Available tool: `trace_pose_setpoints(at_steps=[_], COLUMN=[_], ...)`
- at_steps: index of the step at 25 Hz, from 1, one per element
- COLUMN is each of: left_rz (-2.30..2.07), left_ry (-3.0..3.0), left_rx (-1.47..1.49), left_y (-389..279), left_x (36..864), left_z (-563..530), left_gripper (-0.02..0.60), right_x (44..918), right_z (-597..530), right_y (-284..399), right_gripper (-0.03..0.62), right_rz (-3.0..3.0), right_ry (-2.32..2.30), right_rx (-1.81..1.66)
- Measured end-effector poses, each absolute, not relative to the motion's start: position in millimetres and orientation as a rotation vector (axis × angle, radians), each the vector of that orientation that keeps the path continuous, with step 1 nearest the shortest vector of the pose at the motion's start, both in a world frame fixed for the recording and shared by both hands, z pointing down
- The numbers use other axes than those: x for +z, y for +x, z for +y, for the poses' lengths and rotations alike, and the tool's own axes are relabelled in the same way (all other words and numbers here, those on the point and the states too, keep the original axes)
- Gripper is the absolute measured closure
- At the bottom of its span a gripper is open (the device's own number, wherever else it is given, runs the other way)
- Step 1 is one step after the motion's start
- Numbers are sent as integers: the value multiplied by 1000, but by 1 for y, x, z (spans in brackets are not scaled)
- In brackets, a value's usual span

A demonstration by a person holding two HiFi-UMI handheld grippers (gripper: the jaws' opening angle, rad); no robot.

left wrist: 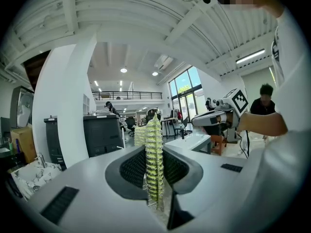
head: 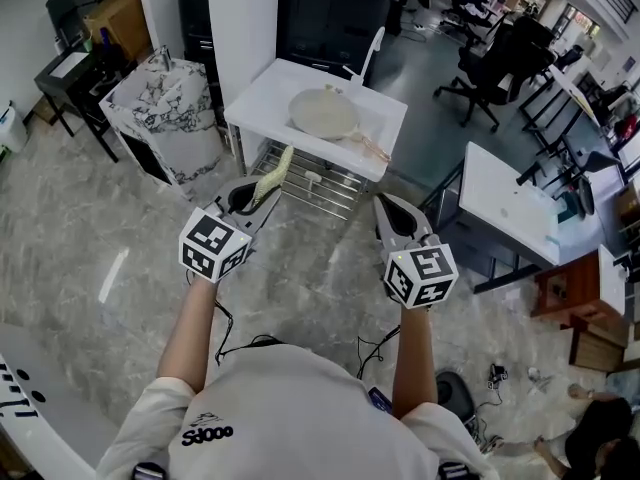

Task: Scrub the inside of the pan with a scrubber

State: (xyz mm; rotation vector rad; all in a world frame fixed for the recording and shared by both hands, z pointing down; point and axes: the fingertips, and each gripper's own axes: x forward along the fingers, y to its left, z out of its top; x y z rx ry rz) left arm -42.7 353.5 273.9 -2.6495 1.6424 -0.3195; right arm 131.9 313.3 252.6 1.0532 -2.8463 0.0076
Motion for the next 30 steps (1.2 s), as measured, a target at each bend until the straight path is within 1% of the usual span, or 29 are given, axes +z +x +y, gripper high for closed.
trace_pose_setpoints(at_steps=[12, 18, 24, 30], left_rz=[1722, 1725, 1729, 1715], left_ry=[-2607, -2602, -2615, -2631], left_rx=[-352, -362, -360, -353], left_y=[-13, -7, -16, -37], left_x=[281, 282, 294, 309], left_z=[357, 346, 311, 253], left_gripper=[515, 515, 515, 515], right_x=[254, 260, 270, 284], right_z=[311, 299, 270, 218], right_y=[162, 168, 165, 148], right_gripper=[586, 586, 586, 586], right_rz=[-2854, -2873, -2892, -2863], right_ry=[955, 946, 949, 953], right_rx=[-51, -12, 36, 42])
